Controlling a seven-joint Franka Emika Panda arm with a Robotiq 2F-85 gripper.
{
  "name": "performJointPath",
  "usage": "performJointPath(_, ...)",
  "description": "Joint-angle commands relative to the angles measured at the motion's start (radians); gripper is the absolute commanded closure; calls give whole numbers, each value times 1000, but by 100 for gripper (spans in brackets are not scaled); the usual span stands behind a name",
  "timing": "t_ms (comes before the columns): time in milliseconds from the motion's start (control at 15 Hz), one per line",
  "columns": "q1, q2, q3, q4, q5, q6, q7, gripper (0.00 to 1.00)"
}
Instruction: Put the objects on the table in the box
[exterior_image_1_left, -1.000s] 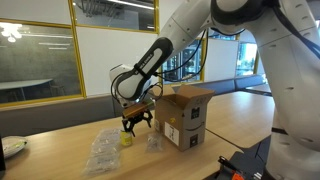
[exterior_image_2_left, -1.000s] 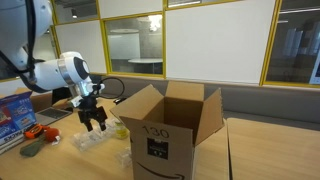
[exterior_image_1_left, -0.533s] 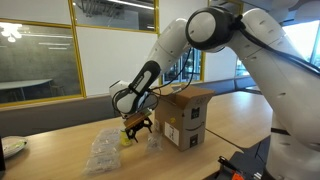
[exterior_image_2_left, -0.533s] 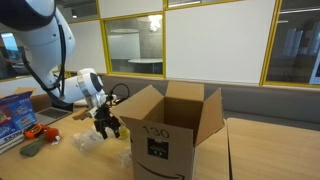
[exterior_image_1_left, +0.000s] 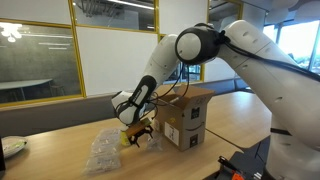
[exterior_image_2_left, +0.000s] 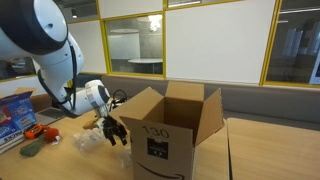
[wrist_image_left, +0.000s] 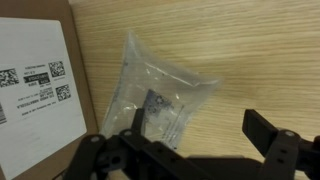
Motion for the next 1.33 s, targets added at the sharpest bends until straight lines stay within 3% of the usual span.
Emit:
performJointPath(0, 23, 51, -45, 37, -18, 20, 43, 0)
performJointPath(867, 11, 65, -93, -3, -12, 51, 102, 0)
performJointPath(933, 7, 63, -92, -7, -9, 53, 100, 3)
performJointPath(1000, 6, 63, -93, -9, -9, 55, 102, 26)
performJointPath(1133, 3, 62, -95, -17, -8, 62, 102, 29)
performJointPath(1267, 2, 59, -96, -23, -7, 72, 102, 47)
